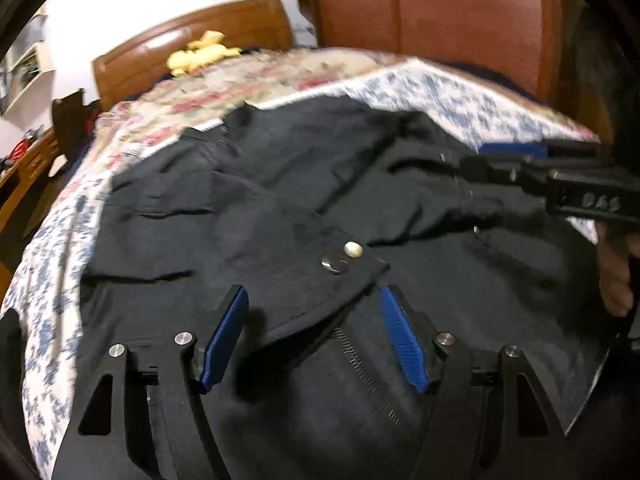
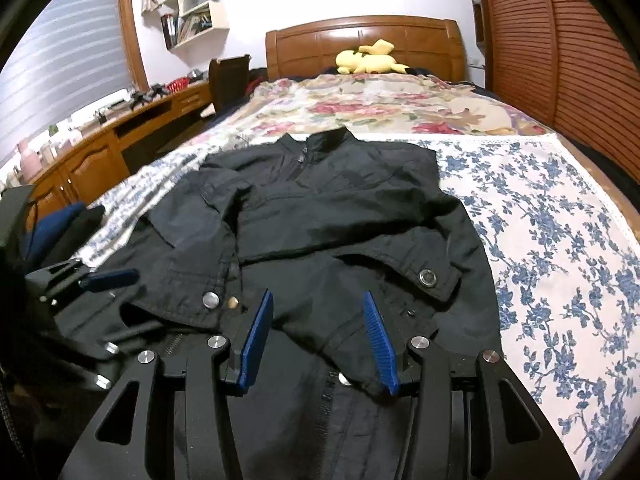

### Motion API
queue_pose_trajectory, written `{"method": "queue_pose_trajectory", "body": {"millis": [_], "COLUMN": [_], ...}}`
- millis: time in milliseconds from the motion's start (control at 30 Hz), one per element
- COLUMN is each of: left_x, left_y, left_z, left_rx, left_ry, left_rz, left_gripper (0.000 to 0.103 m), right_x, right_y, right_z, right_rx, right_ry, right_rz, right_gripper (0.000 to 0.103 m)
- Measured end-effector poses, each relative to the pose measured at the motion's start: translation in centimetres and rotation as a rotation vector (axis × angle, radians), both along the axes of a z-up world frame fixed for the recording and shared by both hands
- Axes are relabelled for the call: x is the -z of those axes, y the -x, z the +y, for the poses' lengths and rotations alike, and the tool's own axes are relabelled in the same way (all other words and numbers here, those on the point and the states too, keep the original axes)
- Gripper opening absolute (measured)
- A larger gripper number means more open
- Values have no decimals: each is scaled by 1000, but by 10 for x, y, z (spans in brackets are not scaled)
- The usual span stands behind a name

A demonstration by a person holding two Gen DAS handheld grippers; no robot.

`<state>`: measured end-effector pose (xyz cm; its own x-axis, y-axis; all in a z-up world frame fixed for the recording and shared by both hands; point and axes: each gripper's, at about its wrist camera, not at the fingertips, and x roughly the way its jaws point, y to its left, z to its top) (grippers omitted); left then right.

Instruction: Fold large clothes

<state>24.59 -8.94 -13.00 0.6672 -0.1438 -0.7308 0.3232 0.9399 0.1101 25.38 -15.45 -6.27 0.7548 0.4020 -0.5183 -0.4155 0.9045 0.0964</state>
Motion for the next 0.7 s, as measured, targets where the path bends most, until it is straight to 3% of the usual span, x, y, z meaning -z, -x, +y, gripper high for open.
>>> {"method": "queue_pose_trajectory", "body": {"millis": [133, 167, 333, 400, 567, 700], "left_x": [23, 27, 30, 29, 9, -16], "left_y": [-18, -21, -27, -26, -16, -3], "left_z": [-22, -26, -28, -26, -15, 11], "left_rx": [10, 7, 28, 39, 44, -18], "left_ry": [-99, -127, -158, -151, -69, -58], "left_rz": [38, 39, 63, 73, 45, -22], "left_gripper": [69, 60, 49, 33, 9, 9], "right_x": [-2, -1, 0, 1, 6, 14], "right_y": [-3, -3, -5, -6, -4, -9], "right_z": [2, 2, 5, 6, 13, 19], "right_rx": [-11, -10, -13, -14, -16, -14], "right_ry": [2, 2, 24, 25, 52, 90], "right_rz": [16, 17, 23, 27, 22, 25], "right_gripper": [49, 49, 49, 49, 49, 49]}}
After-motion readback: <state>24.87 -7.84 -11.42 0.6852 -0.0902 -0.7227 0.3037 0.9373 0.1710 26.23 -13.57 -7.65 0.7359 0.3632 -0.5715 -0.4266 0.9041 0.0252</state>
